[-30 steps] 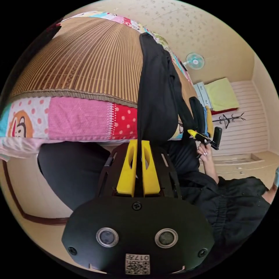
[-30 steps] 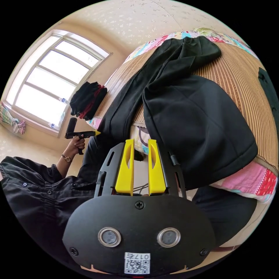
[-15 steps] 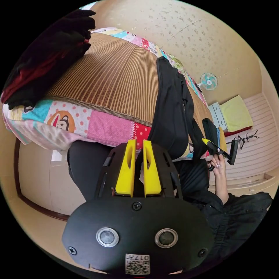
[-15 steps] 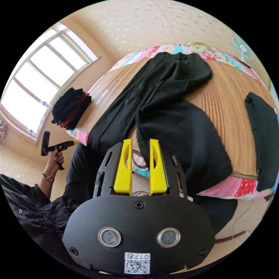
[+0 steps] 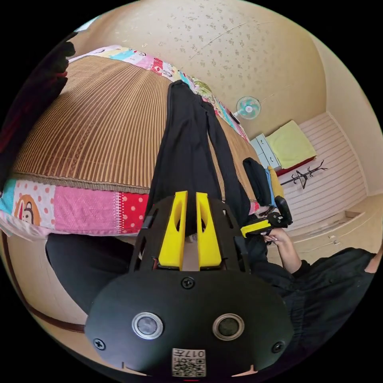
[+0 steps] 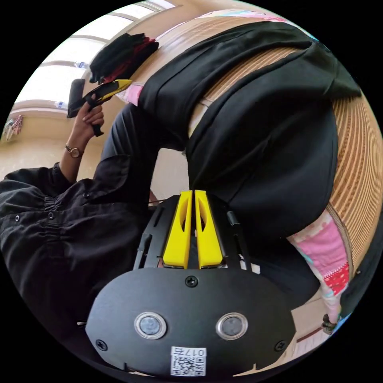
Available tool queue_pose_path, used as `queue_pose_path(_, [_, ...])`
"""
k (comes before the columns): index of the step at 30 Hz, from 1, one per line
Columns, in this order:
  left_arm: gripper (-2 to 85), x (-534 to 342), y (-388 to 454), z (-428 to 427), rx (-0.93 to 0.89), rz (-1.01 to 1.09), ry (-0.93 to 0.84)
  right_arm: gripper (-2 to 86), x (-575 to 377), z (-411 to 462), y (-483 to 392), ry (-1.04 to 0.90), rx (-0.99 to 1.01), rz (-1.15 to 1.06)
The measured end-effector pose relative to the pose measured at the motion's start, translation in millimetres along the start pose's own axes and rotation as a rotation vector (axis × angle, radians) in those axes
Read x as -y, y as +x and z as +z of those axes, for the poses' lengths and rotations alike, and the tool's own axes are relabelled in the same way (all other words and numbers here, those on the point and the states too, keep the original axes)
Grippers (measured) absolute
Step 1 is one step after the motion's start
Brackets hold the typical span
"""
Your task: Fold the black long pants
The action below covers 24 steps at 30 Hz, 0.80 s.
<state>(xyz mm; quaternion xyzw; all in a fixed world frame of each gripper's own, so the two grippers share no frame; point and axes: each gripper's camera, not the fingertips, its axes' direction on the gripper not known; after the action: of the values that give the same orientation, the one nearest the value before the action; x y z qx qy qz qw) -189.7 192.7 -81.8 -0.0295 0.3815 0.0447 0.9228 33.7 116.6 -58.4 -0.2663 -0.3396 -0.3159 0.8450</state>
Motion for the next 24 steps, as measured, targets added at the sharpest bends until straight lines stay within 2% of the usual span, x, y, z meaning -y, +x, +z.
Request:
queue_pose_path(4, [5.7, 29, 39, 41, -0.022, 0.143, -0.134, 2.0, -30, -32, 20, 0.166, 0.086, 0.103])
queue_pose_path(6, [7.8, 50, 58, 83, 0.021, 0.209, -0.282, 3.0, -56, -60, 43, 0.315, 0.043, 0.188])
queue_pose_path(7, [8.4, 53, 61, 92, 0.047, 0.218, -0.298, 3.3, -61, -66, 49, 0.338, 0.021, 0.213])
queue_pose_path(11, [7.5, 55, 71, 137, 0.23, 0.192, -0.284, 6.9, -74, -76, 72, 0.277, -0.21, 0.308])
queue_pose_path(14, [5.2, 48, 63, 134, 0.192, 0.051, -0.23, 8.8, -79, -71, 78, 0.224, -0.331, 0.346])
queue_pose_path(17, [2.3, 39, 60, 137, 0.176, 0.063, -0.184, 9.2, -89, -53, 99, 0.221, -0.172, 0.347])
queue_pose_path(20, [0.6, 39, 54, 145, 0.051, 0.058, -0.213, 8.6, -106, -40, 116, 0.269, -0.091, 0.361])
queue_pose_path(21, [0.3, 39, 53, 153, -0.002, 0.058, -0.246, 7.6, -115, -43, 120, 0.289, -0.05, 0.338])
queue_pose_path(24, [0.4, 39, 59, 166, 0.006, 0.119, -0.285, 4.1, -151, -59, 129, 0.39, 0.122, 0.219])
